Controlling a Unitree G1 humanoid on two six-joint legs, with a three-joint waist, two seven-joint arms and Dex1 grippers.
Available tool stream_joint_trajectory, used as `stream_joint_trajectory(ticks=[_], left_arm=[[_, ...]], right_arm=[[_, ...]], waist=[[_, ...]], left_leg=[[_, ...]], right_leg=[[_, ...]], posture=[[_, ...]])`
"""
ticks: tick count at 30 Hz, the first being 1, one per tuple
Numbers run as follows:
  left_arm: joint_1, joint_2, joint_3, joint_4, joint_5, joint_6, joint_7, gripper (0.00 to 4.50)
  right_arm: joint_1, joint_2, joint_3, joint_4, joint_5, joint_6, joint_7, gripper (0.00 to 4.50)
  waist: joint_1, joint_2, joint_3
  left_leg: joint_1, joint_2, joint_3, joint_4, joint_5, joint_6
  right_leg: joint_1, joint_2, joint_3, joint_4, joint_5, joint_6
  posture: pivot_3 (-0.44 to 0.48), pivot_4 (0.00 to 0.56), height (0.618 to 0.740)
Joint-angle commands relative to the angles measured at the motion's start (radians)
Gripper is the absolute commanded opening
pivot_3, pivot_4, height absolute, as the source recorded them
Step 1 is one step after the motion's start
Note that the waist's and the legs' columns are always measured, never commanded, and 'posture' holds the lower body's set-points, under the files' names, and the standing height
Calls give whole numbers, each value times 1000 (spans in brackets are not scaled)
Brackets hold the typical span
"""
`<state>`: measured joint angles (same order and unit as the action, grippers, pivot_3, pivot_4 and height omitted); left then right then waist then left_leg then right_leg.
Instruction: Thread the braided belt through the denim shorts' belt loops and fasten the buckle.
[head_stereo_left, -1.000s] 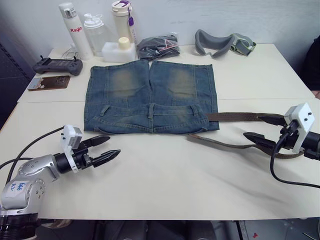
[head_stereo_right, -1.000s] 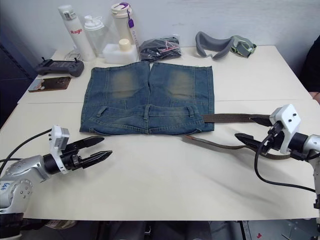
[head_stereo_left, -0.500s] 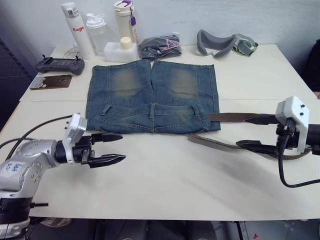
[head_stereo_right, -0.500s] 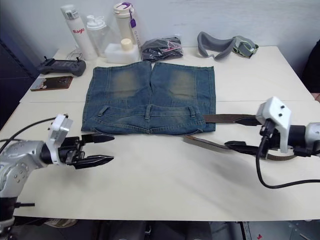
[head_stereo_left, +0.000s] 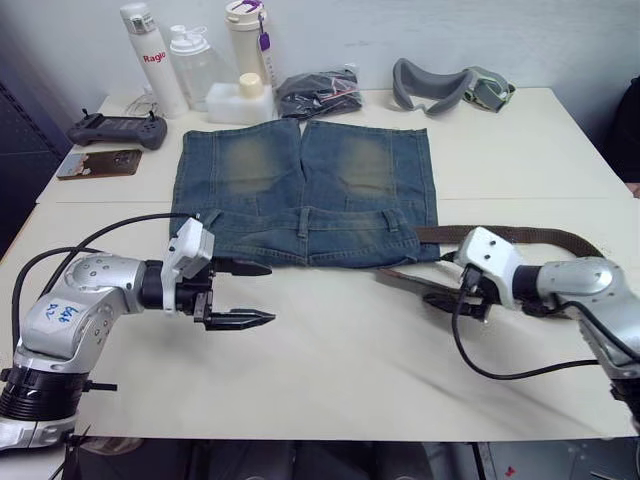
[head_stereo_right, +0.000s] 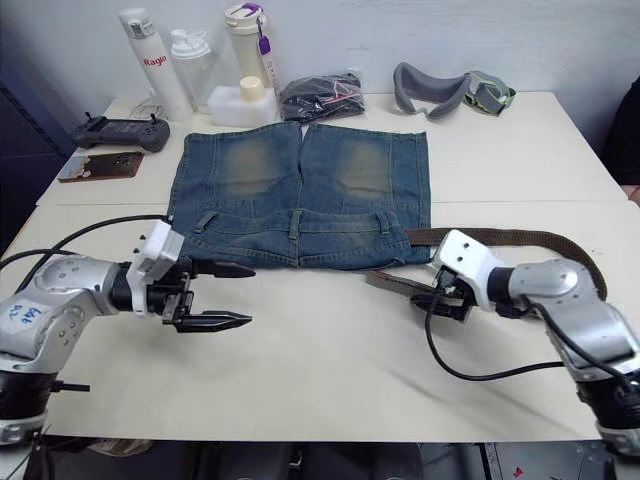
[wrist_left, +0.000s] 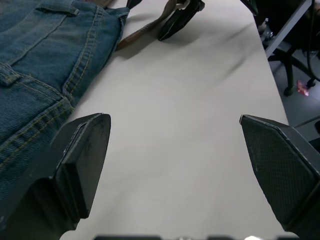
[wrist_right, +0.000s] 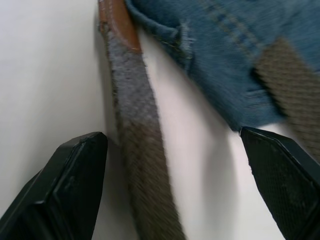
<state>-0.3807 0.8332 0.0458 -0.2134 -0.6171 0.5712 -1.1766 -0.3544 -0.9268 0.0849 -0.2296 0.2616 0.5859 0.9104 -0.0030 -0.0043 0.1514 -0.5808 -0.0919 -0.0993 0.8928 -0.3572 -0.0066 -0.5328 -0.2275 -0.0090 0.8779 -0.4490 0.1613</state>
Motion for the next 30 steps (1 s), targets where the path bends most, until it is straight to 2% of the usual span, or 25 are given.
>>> stream_joint_trajectory(ticks=[1, 6, 8, 9, 14, 21, 24, 30], left_arm=[[-24, -16, 16, 2, -5, -9, 13, 4500], [-32, -45, 34, -1, -42, 21, 30, 4500], [-49, -80, 44, 8, -69, 39, 52, 4500], [-58, -97, 47, 12, -81, 47, 63, 4500], [-122, -201, 31, 47, -85, 50, 119, 4500], [-141, -263, -3, 52, -70, 47, 133, 4500], [-141, -278, -15, 50, -65, 45, 140, 4500], [-136, -283, -24, 50, -58, 41, 144, 4500]], right_arm=[[-7, 16, -14, -9, -9, -14, -6, 3696], [-1, 24, -47, -11, 13, -12, 9, 1254], [17, -21, -92, -42, 91, 21, 101, 235], [24, -37, -116, -56, 129, 39, 137, 111], [1, -106, -224, -111, 303, 164, 237, 111], [-50, -97, -273, -108, 381, 218, 206, 111], [-31, -114, -215, -90, 307, 171, 196, 111], [-11, -129, -96, 62, 73, -51, 168, 111]], waist=[[-3, 0, 0], [-2, 0, 0], [-1, 0, 0], [1, 0, 0], [3, -1, 0], [-1, -1, 0], [2, -2, 0], [2, -2, 0]], left_leg=[[0, 0, 0, 0, 0, 0], [0, 0, 0, -1, 0, 0], [0, 0, 0, 0, 0, 0], [0, 0, 0, 0, 0, 0], [0, -1, -1, 1, 1, 1], [0, -1, -1, -1, 1, 1], [0, -1, -1, 0, 1, 0], [0, -2, -1, 0, 2, 1]], right_leg=[[0, 0, 0, 0, 0, 0], [-1, 1, 0, 1, 3, 6], [-1, 1, 0, 1, 3, 7], [-1, 1, 0, 1, 4, 7], [1, 0, -1, 1, 5, 11], [0, 0, -1, 0, 6, 12], [1, 0, -1, 0, 6, 12], [1, 0, -1, -1, 7, 14]], posture=[[0, 150, 636], [0, 150, 636], [0, 150, 636], [0, 150, 636], [0, 150, 636], [0, 150, 636], [0, 150, 636], [0, 150, 636]])
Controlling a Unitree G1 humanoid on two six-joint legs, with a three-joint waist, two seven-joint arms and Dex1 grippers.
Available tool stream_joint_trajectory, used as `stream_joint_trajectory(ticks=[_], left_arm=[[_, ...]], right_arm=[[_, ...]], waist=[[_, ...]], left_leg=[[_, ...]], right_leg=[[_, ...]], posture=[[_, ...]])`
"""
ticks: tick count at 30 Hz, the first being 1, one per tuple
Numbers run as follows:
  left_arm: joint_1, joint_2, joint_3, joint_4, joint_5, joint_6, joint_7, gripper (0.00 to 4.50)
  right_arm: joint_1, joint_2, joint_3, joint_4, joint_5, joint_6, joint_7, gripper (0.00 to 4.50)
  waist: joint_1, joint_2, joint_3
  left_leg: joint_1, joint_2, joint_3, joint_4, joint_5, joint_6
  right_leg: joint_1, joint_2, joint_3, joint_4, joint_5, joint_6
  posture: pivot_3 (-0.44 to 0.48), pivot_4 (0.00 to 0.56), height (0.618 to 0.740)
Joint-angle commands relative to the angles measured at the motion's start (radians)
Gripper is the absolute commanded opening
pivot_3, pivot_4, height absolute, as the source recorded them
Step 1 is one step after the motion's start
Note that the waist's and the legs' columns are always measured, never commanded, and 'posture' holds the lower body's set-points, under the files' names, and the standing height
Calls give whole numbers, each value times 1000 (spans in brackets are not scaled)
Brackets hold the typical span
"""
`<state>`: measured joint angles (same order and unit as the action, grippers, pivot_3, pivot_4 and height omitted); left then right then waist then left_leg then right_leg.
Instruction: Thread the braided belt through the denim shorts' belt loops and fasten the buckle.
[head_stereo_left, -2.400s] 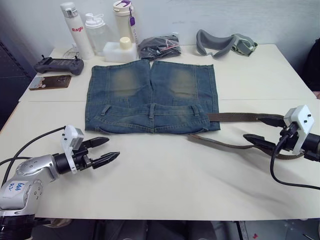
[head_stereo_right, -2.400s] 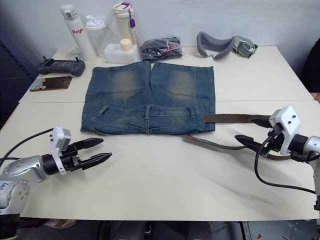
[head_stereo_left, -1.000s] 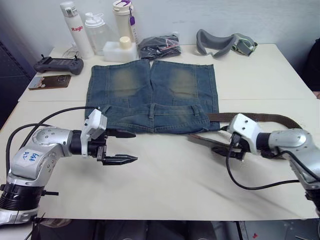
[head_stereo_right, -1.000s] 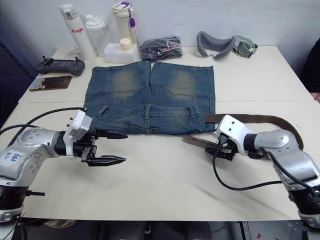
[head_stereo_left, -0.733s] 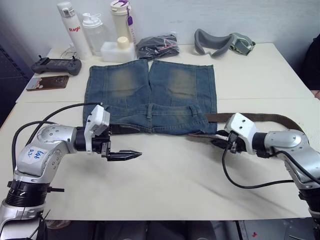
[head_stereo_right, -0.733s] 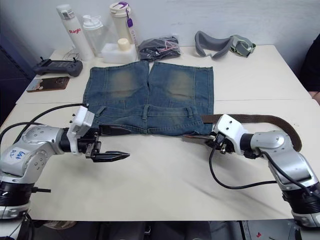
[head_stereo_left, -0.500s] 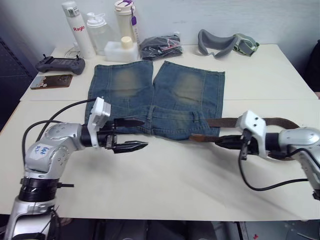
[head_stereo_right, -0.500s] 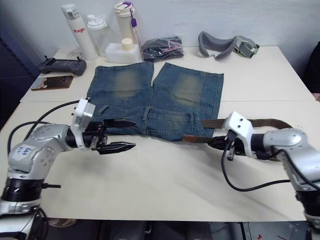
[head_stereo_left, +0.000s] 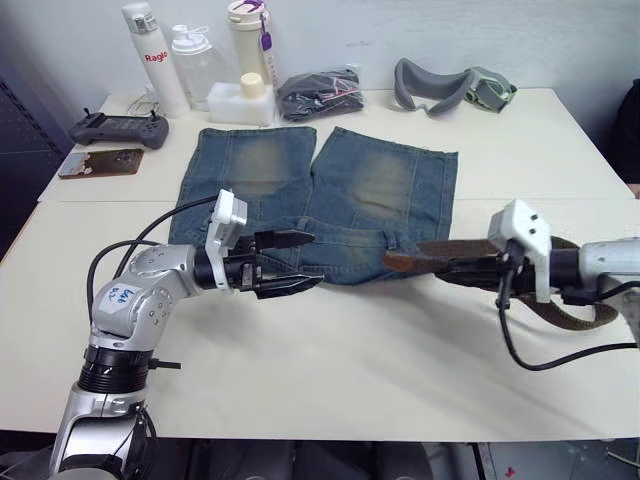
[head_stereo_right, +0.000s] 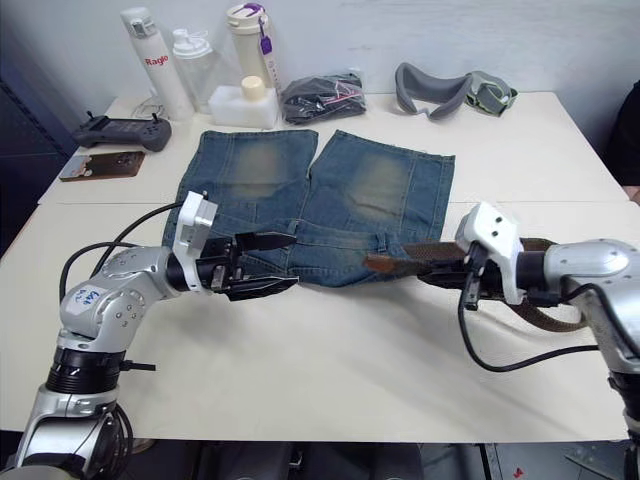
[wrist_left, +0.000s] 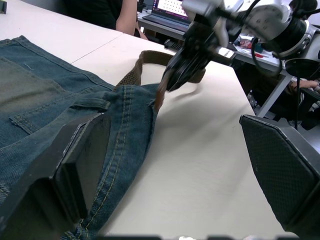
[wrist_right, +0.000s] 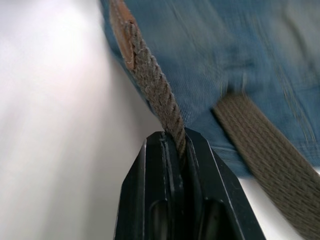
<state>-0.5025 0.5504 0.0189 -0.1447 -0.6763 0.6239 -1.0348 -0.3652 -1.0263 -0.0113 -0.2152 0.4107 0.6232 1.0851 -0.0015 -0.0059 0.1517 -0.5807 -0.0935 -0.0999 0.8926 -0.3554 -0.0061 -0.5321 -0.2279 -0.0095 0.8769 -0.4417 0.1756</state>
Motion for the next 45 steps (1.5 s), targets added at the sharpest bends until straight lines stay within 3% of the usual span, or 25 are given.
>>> stream_joint_trajectory(ticks=[1, 8, 9, 10, 16, 26, 29, 36, 45], left_arm=[[-13, 1, 1, -19, 3, -12, -1, 4500], [-10, -4, -18, -11, 18, -17, -17, 4500], [-9, -5, -23, -11, 20, -19, -20, 4500], [-9, -5, -28, -11, 22, -21, -22, 4500], [-14, -8, -38, -3, 26, -27, -28, 4500], [0, -13, -40, -11, 40, -41, -28, 4500], [-4, -13, -40, -7, 43, -43, -29, 4500], [-26, -54, -27, 32, 46, -57, 3, 4500], [-48, -171, -7, 9, -60, 58, 92, 4500]], right_arm=[[0, -33, -3, 64, -87, -101, -4, 111], [53, -63, -71, -8, 24, 3, 63, 111], [59, -61, -78, -22, 40, 21, 67, 885], [67, -62, -83, -36, 53, 37, 71, 1206], [112, -82, -85, -64, -32, -76, 57, 4150], [201, -63, -85, -75, -57, -85, 25, 4150], [195, -49, -84, -67, -47, -82, 17, 3461], [135, -1, -33, -53, -35, -107, 51, 43], [83, -18, -243, -107, 350, 185, 153, 43]], waist=[[0, 0, 0], [1, 0, 0], [1, 0, 0], [1, 0, 0], [1, 0, 0], [1, 0, 0], [-1, 0, 0], [0, 0, 0], [4, 0, 0]], left_leg=[[0, 0, 0, 0, 0, 0], [0, 0, 0, 0, 0, 0], [0, 0, 0, 0, 0, 0], [0, 0, 0, 0, 0, 0], [0, 0, 0, 0, 0, 0], [0, 0, 0, 0, 0, 0], [0, 0, 0, 0, 0, 0], [0, 0, 0, 0, 0, 0], [-1, 0, 0, 1, 0, 1]], right_leg=[[0, 0, 0, 0, 0, 0], [0, 0, 0, 0, 0, 0], [0, 0, 0, 0, 0, 0], [0, -1, 0, 0, 0, 0], [0, -1, 0, 0, 0, 0], [0, -1, 0, 0, 0, 0], [0, -1, 0, 0, 0, 0], [0, -1, 0, 0, 0, 0], [1, -1, -1, -1, 1, 1]], posture=[[0, 150, 636], [0, 150, 636], [0, 150, 636], [0, 150, 636], [0, 150, 636], [0, 150, 636], [0, 150, 636], [0, 150, 636], [0, 150, 636]])
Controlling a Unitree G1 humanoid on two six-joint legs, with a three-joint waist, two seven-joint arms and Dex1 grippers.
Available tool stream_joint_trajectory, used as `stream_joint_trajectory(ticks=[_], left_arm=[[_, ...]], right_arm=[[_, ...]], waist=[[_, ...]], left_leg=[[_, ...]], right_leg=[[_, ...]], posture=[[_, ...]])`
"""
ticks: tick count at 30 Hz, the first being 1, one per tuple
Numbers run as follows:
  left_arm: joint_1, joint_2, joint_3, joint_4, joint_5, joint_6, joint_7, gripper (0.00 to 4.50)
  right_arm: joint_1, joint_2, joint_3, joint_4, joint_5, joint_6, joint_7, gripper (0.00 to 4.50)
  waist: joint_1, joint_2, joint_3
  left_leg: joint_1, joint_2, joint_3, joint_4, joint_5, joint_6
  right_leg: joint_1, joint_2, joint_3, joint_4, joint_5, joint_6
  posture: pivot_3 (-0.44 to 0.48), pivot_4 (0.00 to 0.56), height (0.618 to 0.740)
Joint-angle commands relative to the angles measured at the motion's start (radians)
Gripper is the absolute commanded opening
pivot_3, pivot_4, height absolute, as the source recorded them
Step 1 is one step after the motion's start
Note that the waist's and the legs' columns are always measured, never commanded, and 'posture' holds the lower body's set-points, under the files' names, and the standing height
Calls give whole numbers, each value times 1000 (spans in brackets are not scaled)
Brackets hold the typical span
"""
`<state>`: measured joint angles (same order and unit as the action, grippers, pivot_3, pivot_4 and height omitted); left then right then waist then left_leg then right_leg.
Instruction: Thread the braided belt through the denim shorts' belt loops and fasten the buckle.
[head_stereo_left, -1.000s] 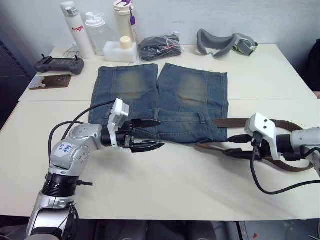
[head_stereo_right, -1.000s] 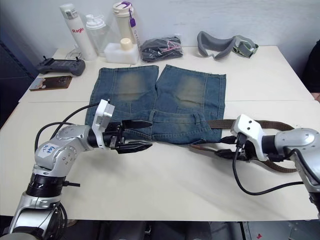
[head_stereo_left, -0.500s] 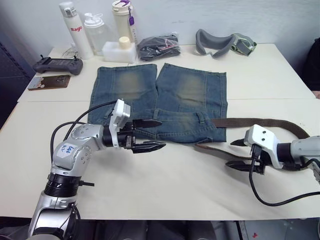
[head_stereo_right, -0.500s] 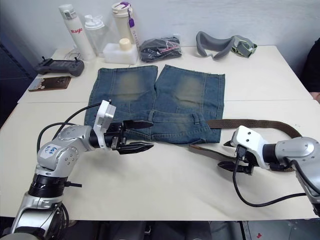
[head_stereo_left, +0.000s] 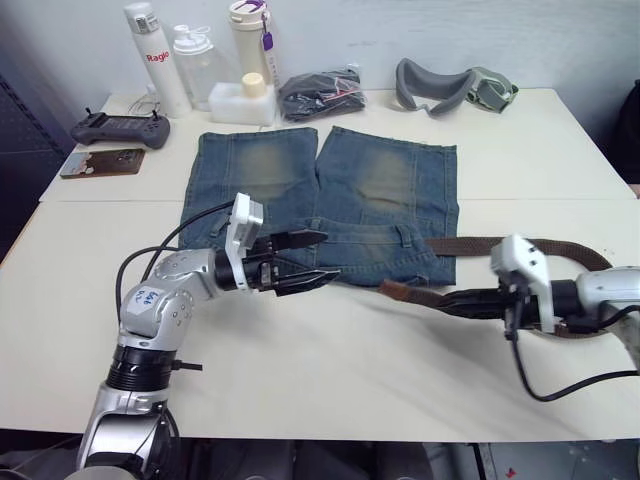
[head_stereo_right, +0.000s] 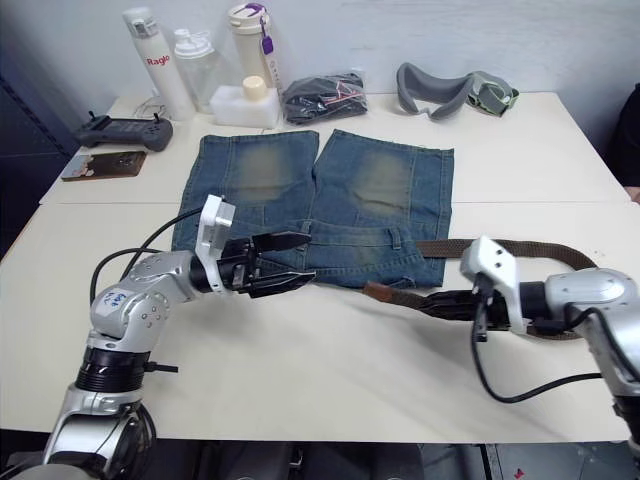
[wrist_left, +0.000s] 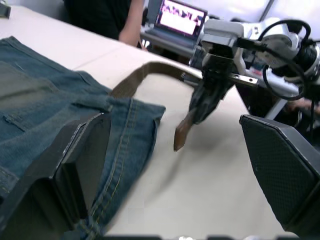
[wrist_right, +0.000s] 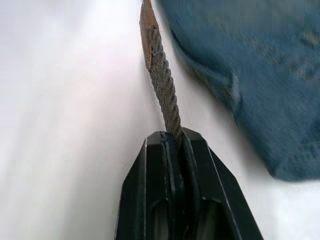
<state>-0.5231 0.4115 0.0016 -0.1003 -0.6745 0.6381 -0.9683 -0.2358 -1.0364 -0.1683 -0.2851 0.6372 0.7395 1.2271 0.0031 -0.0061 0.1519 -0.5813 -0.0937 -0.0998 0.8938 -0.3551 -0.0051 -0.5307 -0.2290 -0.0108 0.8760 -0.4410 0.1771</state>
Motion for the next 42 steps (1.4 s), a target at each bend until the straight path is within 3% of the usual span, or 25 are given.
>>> stream_joint_trajectory(ticks=[1, 6, 13, 16, 23, 24, 25, 29, 34, 35, 37, 39, 42], left_arm=[[-31, -44, 9, -39, -75, 64, 36, 4500], [-79, -102, -6, -16, -91, 149, 107, 4500], [-118, -186, -45, -24, -108, 183, 111, 4500], [-131, -201, -52, -9, -105, 181, 103, 3628], [-177, -221, -66, 24, -105, 201, 88, 364], [-187, -226, -68, 29, -106, 205, 88, 9], [-200, -234, -70, 40, -103, 205, 93, 9], [-244, -255, -75, 100, -82, 211, 112, 0], [-302, -291, -71, 205, -64, 219, 135, 0], [-331, -316, -55, 256, -59, 211, 159, 0], [-398, -376, -14, 376, -49, 188, 227, 0], [-459, -427, 18, 492, -31, 154, 272, 0], [-526, -484, 78, 603, -43, 133, 308, 0]], right_arm=[[-66, -1, -96, -39, 152, 89, 1, 43], [-148, 34, -95, -61, 239, 171, -74, 43], [-167, 56, -84, -86, 259, 203, -138, 43], [-160, 54, -89, -94, 265, 210, -151, 0], [-135, 57, -109, -96, 232, 203, -231, 0], [-135, 61, -116, -91, 237, 212, -248, 0], [-131, 59, -126, -91, 247, 224, -261, 0], [-95, 57, -213, -83, 267, 239, -313, 1606], [-46, 88, -474, -71, 346, 276, -442, 4122], [-37, 113, -543, -70, 372, 294, -506, 4430], [3, 170, -687, -74, 505, 356, -635, 4430], [86, 261, -778, -112, 792, 334, -800, 4430], [262, 387, -749, -262, 1136, 214, -978, 4430]], waist=[[-1, 0, 0], [-4, 0, 0], [-3, 0, 0], [-2, 0, 0], [-3, 0, 0], [-3, 0, 0], [-2, 0, 0], [3, -1, 0], [18, -1, 1], [18, -1, 1], [24, -2, 1], [30, -4, 1], [23, -2, 0]], left_leg=[[0, 0, 0, 0, 0, 0], [0, 1, 0, -1, 0, 0], [0, 0, 0, -1, 1, 0], [0, 0, 0, -1, 1, 0], [0, 0, 1, -1, 1, 1], [0, 0, 1, -1, 1, 1], [0, 0, 1, -1, 1, 1], [0, -1, 1, -1, 1, 1], [-1, -2, 2, -1, 2, 2], [-1, -2, 2, -1, 2, 2], [-1, -2, 2, 0, 2, 2], [-4, -3, 1, 1, 3, 4], [-8, -3, 1, 2, 3, 5]], right_leg=[[0, 0, -1, 0, 0, 1], [0, 0, -1, -1, 1, 1], [1, 0, -1, -3, 1, 3], [1, 0, -1, -3, 2, 3], [1, 0, -1, -3, 2, 3], [1, 0, -1, -3, 2, 3], [1, 0, -1, -3, 2, 3], [1, 0, -2, -3, 2, 3], [1, -1, -2, -3, 2, 5], [1, -2, -3, -3, 2, 5], [1, -1, -4, -3, 2, 5], [0, -4, -3, -3, 3, 5], [-2, -6, -1, -3, 3, 5]], posture=[[0, 150, 636], [0, 150, 636], [0, 150, 636], [0, 150, 636], [0, 150, 636], [0, 150, 636], [0, 150, 636], [0, 150, 636], [0, 150, 636], [0, 150, 636], [0, 150, 636], [0, 150, 636], [0, 150, 636]])
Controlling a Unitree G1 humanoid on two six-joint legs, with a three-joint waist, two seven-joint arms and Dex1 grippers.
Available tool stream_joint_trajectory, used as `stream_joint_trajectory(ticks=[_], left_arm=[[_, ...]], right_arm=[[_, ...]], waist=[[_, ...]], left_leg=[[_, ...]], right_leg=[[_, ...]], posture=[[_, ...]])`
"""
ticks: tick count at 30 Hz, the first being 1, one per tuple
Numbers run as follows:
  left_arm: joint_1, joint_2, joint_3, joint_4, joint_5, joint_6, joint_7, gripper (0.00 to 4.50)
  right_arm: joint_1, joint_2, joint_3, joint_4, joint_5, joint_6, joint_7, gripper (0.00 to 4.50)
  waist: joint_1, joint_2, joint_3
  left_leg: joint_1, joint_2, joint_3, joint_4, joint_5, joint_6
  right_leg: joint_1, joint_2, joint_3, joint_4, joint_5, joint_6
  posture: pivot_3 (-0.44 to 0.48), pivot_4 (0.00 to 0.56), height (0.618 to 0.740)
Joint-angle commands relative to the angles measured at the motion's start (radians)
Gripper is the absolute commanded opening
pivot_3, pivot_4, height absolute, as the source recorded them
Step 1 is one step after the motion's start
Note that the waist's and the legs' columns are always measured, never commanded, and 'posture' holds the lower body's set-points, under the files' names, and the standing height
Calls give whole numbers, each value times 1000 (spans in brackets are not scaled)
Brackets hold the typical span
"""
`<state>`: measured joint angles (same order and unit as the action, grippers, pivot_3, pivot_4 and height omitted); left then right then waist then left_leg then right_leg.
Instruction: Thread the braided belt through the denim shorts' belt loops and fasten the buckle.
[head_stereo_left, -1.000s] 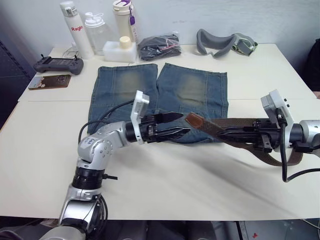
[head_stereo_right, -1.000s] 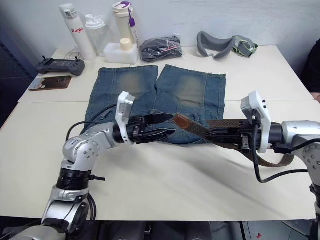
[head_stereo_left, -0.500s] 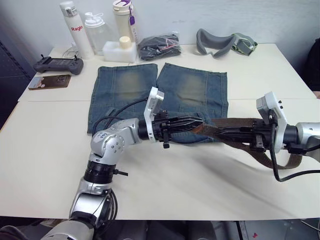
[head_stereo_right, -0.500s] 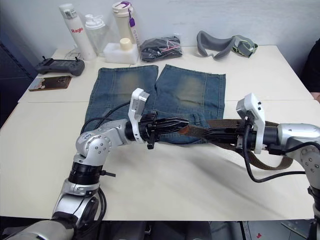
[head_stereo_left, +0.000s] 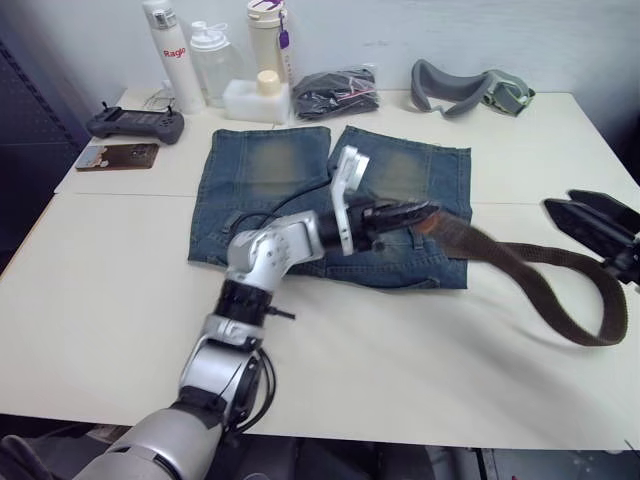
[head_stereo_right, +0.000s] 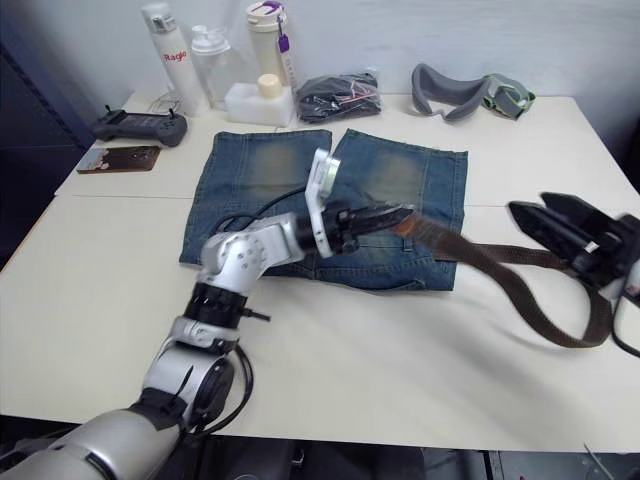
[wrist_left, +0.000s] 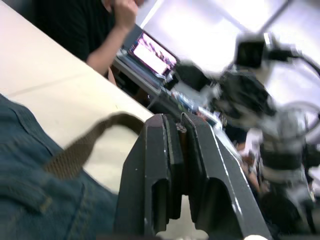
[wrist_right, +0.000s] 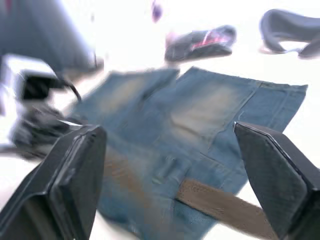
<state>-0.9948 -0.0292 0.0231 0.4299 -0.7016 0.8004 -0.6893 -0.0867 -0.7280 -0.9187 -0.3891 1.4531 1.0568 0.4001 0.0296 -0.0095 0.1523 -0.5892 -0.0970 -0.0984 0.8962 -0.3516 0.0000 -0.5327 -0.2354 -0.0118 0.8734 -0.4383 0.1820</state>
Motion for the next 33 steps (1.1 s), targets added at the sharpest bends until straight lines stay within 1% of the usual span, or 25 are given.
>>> stream_joint_trajectory(ticks=[1, 3, 5, 7, 8, 10, 12, 16, 19, 23, 29, 31, 32, 33], left_arm=[[-76, -61, 83, 94, -42, -16, 28, 0], [-106, -89, 123, 106, -92, 33, 14, 0], [-113, -98, 147, 98, -130, 96, -2, 0], [-104, -91, 145, 73, -146, 152, -15, 0], [-100, -88, 142, 62, -149, 168, -17, 0], [-77, -78, 124, 20, -151, 200, -27, 0], [-64, -75, 125, 2, -145, 213, -10, 0], [-56, -75, 137, -14, -144, 220, 10, 0], [-49, -80, 140, -29, -151, 228, 20, 0], [-21, -82, 115, -65, -122, 213, 33, 0], [-4, -89, 98, -78, -104, 197, 57, 0], [-2, -88, 94, -72, -97, 188, 58, 0], [-1, -86, 90, -70, -95, 186, 55, 0], [-1, -83, 87, -69, -93, 185, 53, 0]], right_arm=[[176, 142, 52, -234, 373, -148, -191, 4430], [276, 263, 163, -348, 393, -223, -249, 4430], [294, 358, 267, -372, 340, -290, -283, 4430], [272, 439, 343, -347, 320, -367, -307, 4430], [265, 459, 364, -339, 321, -395, -312, 4430], [247, 531, 405, -292, 307, -459, -291, 4430], [237, 578, 450, -258, 267, -496, -266, 4430], [212, 608, 527, -226, 218, -531, -230, 4430], [187, 611, 560, -197, 192, -554, -218, 4430], [135, 597, 561, -145, 137, -596, -187, 4430], [121, 584, 559, -122, 104, -615, -130, 4430], [120, 588, 563, -120, 94, -622, -115, 3918], [119, 593, 564, -121, 90, -627, -110, 3596], [119, 596, 565, -121, 89, -630, -107, 3166]], waist=[[-4, 1, 0], [-13, 1, 0], [-24, 1, 0], [-33, 1, 0], [-33, 1, -1], [-33, 1, -1], [-33, 2, -1], [-31, 2, -1], [-30, 2, -1], [-32, 2, -1], [-31, 2, -1], [-31, 2, -1], [-31, 2, -1], [-31, 2, -1]], left_leg=[[-1, 0, 1, 1, 0, 1], [-2, 1, 1, 0, 0, 1], [0, 0, 1, -1, 0, 1], [3, -3, 1, -3, 1, 2], [7, -4, 1, -4, 2, 2], [8, -7, 1, -6, 2, 3], [8, -7, 1, -6, 3, 2], [8, -11, 0, -6, 4, 2], [8, -12, 0, -6, 4, 3], [8, -12, 0, -6, 4, 3], [8, -12, 0, -6, 4, 3], [8, -12, 0, -6, 4, 3], [8, -12, 0, -6, 4, 3], [8, -12, 0, -6, 4, 3]], right_leg=[[-2, 0, 1, 0, 0, 0], [-2, 1, 1, 0, 0, 1], [-2, 2, 3, 0, 1, 2], [0, 2, 3, -1, 2, 4], [2, 2, 2, -1, 2, 4], [2, 2, 2, 0, 2, 4], [2, 3, 3, 1, 2, 4], [1, 3, 3, 2, 2, 4], [1, 2, 3, 2, 2, 4], [1, 2, 3, 2, 2, 4], [1, 2, 3, 2, 2, 4], [1, 2, 3, 2, 2, 4], [1, 2, 3, 2, 2, 4], [1, 2, 3, 2, 2, 4]], posture=[[0, 150, 636], [0, 150, 636], [0, 150, 636], [0, 150, 636], [0, 150, 636], [0, 150, 636], [0, 150, 636], [0, 150, 636], [0, 150, 636], [0, 150, 636], [0, 150, 636], [0, 150, 636], [0, 150, 636], [0, 150, 636]])
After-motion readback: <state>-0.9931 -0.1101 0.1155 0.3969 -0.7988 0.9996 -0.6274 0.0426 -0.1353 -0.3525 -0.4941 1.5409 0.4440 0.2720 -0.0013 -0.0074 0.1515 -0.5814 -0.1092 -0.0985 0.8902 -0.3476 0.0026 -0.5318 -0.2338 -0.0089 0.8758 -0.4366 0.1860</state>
